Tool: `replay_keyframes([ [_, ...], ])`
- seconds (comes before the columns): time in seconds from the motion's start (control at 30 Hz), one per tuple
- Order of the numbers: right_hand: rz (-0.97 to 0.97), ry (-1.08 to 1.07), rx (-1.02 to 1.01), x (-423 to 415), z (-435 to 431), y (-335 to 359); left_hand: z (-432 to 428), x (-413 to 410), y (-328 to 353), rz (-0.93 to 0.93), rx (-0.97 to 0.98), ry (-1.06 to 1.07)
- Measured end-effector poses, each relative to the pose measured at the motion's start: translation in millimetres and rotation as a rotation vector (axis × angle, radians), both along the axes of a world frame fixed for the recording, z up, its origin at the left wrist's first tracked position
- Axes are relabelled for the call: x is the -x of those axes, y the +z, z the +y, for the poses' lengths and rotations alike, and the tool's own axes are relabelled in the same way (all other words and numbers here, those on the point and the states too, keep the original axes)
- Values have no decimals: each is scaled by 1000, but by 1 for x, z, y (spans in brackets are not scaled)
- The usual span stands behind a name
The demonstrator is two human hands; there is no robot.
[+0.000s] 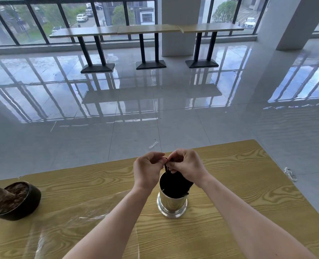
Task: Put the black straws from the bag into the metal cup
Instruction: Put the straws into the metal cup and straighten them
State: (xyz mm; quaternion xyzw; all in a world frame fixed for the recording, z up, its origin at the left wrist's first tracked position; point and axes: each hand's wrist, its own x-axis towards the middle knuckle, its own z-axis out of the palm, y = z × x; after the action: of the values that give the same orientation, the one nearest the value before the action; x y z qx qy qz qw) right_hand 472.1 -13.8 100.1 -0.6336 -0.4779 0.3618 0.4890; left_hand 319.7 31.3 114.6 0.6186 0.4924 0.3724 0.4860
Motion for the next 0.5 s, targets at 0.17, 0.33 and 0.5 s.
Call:
replay_keyframes([
  [0.17,16,-49,-21,-3,-1,1,-1,3,-6,-24,-34,72],
  [0.33,38,-144,-80,-17,-5,17,-8,10,-18,134,-233,12],
  [0.5,28,-148,-97,-19,-6,32,-11,-3,-13,278,-323,-152],
])
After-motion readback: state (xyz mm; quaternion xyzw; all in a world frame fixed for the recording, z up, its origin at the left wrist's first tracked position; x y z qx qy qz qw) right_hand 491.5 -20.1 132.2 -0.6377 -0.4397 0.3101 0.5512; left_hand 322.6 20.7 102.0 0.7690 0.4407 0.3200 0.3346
